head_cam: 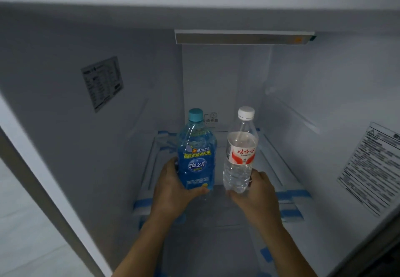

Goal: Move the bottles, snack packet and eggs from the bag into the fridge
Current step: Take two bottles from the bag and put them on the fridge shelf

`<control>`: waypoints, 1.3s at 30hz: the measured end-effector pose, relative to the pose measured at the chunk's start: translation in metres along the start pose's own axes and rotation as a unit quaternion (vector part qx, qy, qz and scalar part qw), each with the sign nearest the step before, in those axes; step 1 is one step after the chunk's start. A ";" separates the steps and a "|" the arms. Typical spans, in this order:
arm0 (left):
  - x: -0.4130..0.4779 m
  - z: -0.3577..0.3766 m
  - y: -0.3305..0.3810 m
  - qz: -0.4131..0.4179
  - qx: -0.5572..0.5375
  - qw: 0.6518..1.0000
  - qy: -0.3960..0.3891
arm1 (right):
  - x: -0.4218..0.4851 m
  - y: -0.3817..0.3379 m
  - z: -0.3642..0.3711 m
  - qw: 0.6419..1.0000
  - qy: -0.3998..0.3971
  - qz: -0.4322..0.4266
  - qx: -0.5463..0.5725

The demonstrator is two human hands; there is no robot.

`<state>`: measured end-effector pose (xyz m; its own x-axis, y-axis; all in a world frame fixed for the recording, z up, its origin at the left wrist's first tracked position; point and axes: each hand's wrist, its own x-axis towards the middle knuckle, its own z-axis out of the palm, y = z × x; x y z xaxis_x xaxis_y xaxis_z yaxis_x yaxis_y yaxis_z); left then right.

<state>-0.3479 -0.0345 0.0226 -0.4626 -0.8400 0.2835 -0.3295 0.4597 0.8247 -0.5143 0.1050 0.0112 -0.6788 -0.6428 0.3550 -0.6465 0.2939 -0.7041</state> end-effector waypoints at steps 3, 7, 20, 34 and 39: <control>0.009 0.003 0.003 -0.029 -0.011 0.999 0.008 | 0.016 -0.004 0.004 0.999 -0.005 -0.019 -0.041; 0.031 0.005 0.002 -0.039 0.002 0.999 0.020 | 0.048 -0.003 0.025 0.999 -0.004 -0.010 -0.048; 0.084 0.016 0.001 -0.062 -0.001 0.996 0.068 | 0.113 -0.004 0.070 0.997 0.015 0.014 -0.077; 0.078 0.008 0.006 -0.043 -0.029 0.999 -0.001 | 0.100 -0.001 0.057 0.981 0.057 -0.067 -0.174; 0.018 -0.006 0.008 0.114 0.189 0.975 -0.004 | 0.055 -0.010 0.031 0.950 0.090 -0.184 -0.236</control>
<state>-0.3538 -0.0480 0.0370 -0.5653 -0.7017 0.4336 -0.4958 0.7092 0.5012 -0.5341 0.0442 0.0189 -0.3977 -0.6439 0.6536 -0.9066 0.3852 -0.1723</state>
